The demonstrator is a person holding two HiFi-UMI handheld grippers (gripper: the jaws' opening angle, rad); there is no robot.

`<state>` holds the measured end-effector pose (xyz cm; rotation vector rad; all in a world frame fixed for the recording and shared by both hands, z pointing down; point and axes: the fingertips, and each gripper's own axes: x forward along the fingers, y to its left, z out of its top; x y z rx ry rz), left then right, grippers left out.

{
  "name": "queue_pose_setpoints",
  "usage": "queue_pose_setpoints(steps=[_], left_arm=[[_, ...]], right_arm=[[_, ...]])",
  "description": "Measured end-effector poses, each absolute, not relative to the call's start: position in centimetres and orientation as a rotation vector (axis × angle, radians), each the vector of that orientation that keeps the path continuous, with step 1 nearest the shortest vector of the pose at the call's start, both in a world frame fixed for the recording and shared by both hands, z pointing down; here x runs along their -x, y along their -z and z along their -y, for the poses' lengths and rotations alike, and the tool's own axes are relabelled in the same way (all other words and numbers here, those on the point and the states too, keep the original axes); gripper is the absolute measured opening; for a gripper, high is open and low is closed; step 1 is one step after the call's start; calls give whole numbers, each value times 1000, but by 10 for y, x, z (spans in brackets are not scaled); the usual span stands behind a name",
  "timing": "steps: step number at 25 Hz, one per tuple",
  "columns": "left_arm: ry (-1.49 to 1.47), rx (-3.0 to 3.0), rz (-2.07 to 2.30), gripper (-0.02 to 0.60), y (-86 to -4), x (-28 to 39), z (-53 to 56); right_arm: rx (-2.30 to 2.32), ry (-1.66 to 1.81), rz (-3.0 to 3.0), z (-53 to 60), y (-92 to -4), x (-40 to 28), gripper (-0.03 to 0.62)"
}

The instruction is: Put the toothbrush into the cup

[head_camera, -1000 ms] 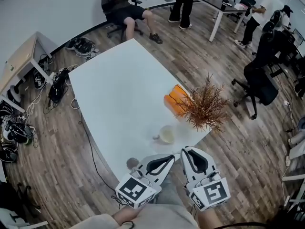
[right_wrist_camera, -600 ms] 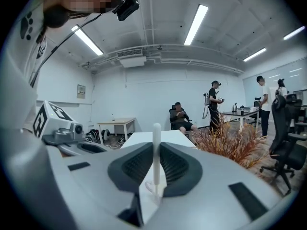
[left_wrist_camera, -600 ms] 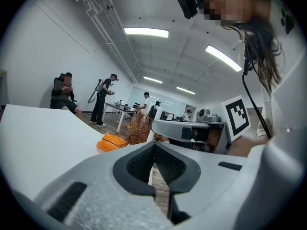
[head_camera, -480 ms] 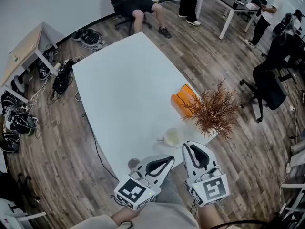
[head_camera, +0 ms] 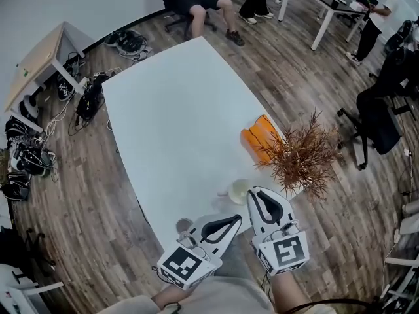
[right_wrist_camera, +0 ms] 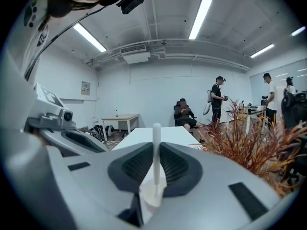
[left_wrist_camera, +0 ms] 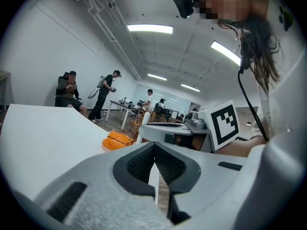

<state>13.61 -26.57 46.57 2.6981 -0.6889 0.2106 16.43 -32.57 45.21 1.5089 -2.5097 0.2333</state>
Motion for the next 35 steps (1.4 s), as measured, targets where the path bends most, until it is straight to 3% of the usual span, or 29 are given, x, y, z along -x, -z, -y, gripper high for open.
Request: queue_pose_setpoints(steps=[15,35], left_arm=[[-216,-2665,707,6,-467,-135,275],[-223,-2674,707,6,-462,-138,276]], right_arm=[[-1425,-336,2424,343,-513,-158,55],[-1382,-452,2375,344,-531,-157,57]])
